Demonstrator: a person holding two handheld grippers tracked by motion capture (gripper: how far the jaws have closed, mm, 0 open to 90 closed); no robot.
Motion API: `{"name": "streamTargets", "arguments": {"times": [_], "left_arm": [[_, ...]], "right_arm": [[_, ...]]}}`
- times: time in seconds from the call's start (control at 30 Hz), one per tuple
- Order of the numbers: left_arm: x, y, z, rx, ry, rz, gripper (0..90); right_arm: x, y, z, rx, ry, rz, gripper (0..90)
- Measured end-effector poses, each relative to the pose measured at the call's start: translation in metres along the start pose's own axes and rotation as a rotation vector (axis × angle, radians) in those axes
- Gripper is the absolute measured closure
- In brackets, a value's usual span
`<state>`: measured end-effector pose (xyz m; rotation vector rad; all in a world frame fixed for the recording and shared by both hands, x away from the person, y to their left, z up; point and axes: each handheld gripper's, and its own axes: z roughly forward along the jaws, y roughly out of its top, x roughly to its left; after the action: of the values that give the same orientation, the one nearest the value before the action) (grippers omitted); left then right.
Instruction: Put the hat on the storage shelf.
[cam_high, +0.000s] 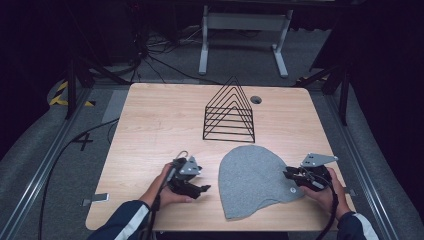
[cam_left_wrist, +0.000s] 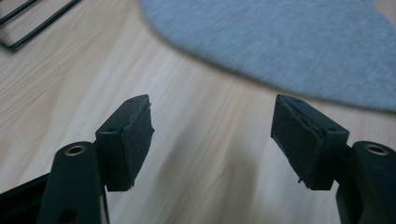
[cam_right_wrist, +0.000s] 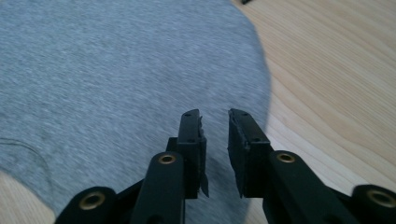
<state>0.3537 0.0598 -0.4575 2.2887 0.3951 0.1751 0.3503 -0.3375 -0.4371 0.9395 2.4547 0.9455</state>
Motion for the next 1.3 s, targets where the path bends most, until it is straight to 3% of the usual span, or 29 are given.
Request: {"name": "streamTargets", "arguments": {"times": [0.13, 0.17, 0.23, 0.37, 0.4, 0.5, 0.77, 0.87, 1.0, 1.3], "left_arm": [[-0.026, 0.018, 0.023, 0.026, -0.024, 0.089, 30.7], [-0.026, 0.018, 0.023, 0.026, -0.024, 0.089, 30.8], [-0.034, 0.022, 0.031, 0.041, -0.023, 0.13, 30.8], [-0.036, 0.021, 0.04, 0.049, -0.035, 0.108, 30.6], [-0.034, 0.021, 0.039, 0.05, -0.037, 0.12, 30.0], [-0.029, 0.018, 0.035, 0.063, -0.048, 0.085, 30.1], [-0.015, 0.0, 0.014, 0.087, -0.031, 0.072, 30.2], [-0.005, -0.011, 0.005, 0.089, -0.042, 0.024, 28.9], [0.007, -0.025, -0.008, 0.08, -0.022, -0.021, 27.5], [0.019, -0.044, -0.03, 0.099, 0.003, -0.037, 27.5]], "right_arm": [[0.004, 0.004, 0.009, 0.028, 0.009, -0.019, 78.3], [0.004, 0.004, 0.009, 0.028, 0.009, -0.019, 78.3], [0.006, 0.003, 0.012, 0.036, 0.019, -0.028, 78.3], [0.01, 0.0, 0.017, 0.065, 0.032, -0.039, 77.8], [0.01, 0.0, 0.017, 0.058, 0.035, -0.041, 77.9], [0.012, -0.002, 0.016, 0.051, 0.056, -0.027, 77.8], [0.03, 0.001, 0.02, 0.043, 0.102, -0.052, 77.6], [0.038, 0.006, 0.023, 0.044, 0.114, -0.061, 77.5], [0.048, 0.011, 0.029, 0.041, 0.129, -0.067, 77.5], [0.071, 0.029, 0.044, 0.042, 0.145, -0.112, 76.9]]}}
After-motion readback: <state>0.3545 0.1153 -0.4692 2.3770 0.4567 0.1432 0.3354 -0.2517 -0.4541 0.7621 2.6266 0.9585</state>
